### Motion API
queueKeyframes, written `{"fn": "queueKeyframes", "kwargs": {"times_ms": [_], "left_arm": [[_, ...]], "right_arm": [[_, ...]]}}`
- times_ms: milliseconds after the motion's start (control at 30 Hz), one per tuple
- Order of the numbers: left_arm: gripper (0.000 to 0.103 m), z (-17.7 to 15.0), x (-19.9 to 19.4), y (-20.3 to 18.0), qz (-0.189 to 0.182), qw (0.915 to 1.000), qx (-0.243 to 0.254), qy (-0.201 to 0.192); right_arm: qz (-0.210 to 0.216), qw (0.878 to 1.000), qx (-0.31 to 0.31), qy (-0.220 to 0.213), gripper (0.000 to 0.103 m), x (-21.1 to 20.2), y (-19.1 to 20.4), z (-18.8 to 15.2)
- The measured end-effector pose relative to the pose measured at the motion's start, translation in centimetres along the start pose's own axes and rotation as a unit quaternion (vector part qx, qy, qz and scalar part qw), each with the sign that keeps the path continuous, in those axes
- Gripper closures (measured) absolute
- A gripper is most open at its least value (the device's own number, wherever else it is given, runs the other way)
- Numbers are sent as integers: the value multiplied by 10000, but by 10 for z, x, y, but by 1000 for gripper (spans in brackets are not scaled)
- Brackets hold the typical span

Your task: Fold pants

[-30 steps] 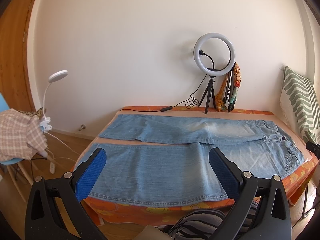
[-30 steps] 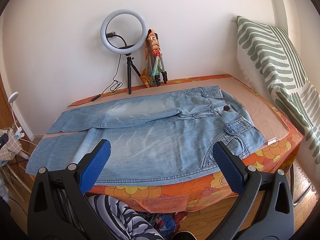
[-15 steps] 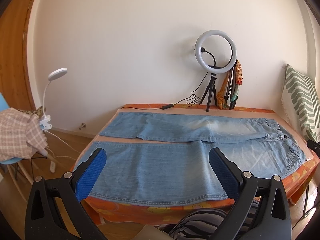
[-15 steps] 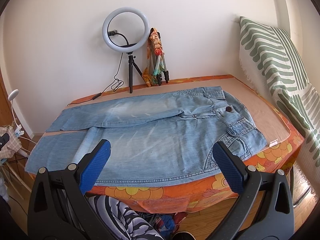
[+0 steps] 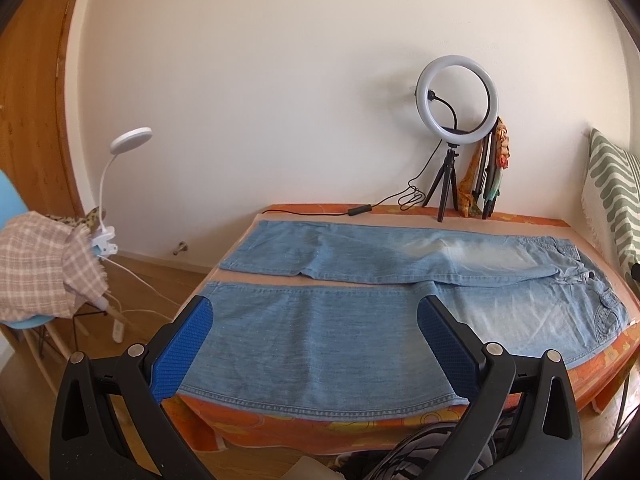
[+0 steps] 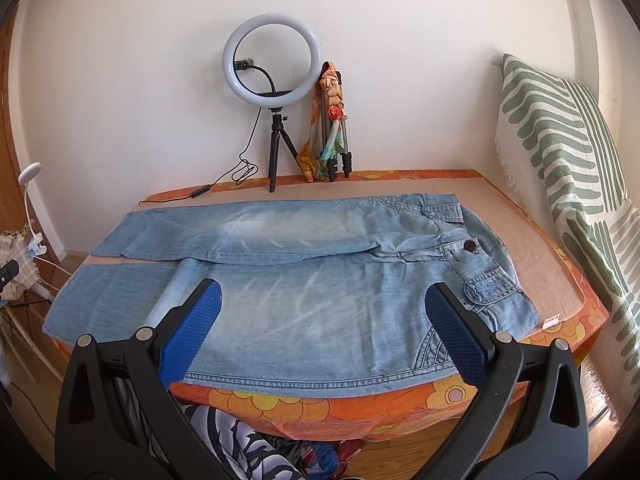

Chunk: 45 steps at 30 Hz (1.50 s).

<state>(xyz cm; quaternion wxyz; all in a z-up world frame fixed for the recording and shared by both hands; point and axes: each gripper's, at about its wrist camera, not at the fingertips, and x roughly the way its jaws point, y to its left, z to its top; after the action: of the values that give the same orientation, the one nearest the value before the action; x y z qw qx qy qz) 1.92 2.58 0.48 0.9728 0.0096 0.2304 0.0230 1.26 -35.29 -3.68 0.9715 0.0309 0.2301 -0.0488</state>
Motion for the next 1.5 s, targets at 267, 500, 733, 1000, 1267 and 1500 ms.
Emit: {"fn": "queueKeyframes", "kwargs": {"times_ms": [267, 500, 733, 1000, 1267, 1500], "left_arm": [[4, 11, 18, 18, -306, 9995, -15, -91], [4, 24, 53, 33, -78, 9995, 252, 149], [4, 41, 100, 46, 12, 9980, 463, 426], [4, 59, 157, 62, -32, 9953, 533, 810], [9, 65, 235, 71, -235, 9876, 317, 1521], [9, 67, 293, 61, -389, 9817, 284, 1842]], "right_arm": [[386, 9986, -357, 89, 0, 29, 11, 33], [680, 9968, -366, 218, 0, 67, 13, 72], [885, 9942, -520, 319, 0, 119, 15, 111], [1394, 9819, -883, 928, 0, 189, 29, 156], [1632, 9677, -1218, 1489, 0, 279, 56, 175], [1613, 9546, -1581, 1943, 0, 368, 76, 159]]}}
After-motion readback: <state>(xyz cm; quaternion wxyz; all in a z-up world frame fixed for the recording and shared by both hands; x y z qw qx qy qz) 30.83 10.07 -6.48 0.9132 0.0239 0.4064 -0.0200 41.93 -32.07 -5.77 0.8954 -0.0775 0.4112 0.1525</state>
